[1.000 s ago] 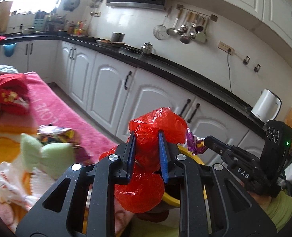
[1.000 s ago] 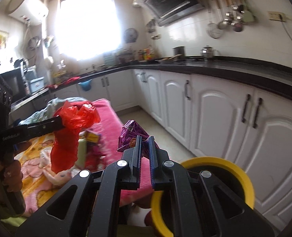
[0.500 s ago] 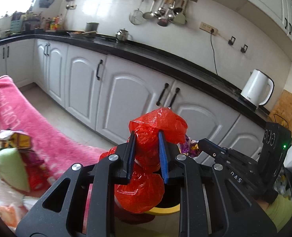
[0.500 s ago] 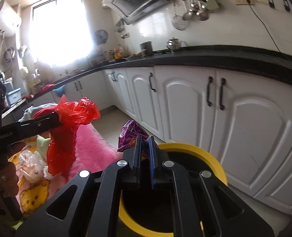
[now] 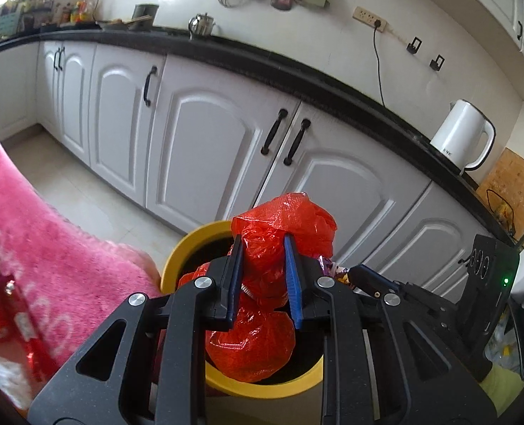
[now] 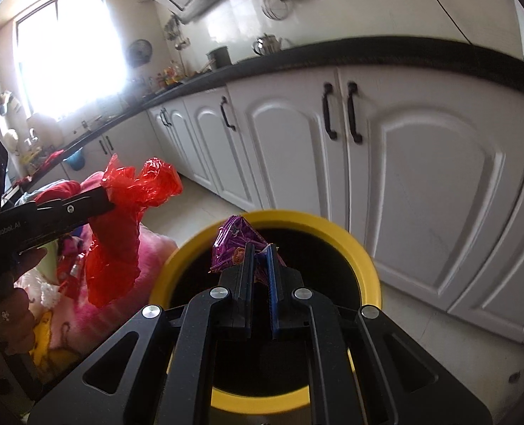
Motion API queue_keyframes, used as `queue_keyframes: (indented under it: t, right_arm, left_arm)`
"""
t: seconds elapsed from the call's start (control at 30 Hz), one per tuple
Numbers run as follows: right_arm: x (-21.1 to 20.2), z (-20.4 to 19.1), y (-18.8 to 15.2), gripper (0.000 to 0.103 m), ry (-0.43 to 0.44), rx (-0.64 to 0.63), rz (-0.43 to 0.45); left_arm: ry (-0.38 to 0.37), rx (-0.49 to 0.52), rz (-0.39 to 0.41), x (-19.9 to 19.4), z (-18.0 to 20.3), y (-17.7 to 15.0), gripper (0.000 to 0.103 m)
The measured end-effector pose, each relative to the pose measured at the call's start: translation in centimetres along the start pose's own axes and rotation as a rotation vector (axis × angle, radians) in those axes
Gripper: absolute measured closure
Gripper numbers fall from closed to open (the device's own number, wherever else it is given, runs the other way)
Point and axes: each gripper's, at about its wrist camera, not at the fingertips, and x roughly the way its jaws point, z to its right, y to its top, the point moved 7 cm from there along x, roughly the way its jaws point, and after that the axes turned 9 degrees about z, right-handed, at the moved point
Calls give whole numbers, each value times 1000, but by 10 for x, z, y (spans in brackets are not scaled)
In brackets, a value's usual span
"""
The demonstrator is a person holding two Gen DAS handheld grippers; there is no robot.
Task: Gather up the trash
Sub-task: 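Carry the red bag and purple wrapper over the yellow bin with both tools, then open both tools to drop the items into the bin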
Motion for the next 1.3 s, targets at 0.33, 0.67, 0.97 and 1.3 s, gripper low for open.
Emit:
queue_keyframes:
  t: [0.33,0.67,0.97,1.3]
  right_arm:
    - [17,16,-10,90,-19,58,-43]
    - [10,17,-4,64,-61,67,-12]
    - [-14,-14,21,43,-25,0,93]
    - [-25,-59,35,37,61,-55,131]
  left_arm:
    - [-10,-26,-74,31,-7,-22,79]
    - [17,-56,-66,21,-21,-21,42]
    - [79,-40,35,-25,-33,-3,11]
    - [202,0,138,-81,-58,13,11]
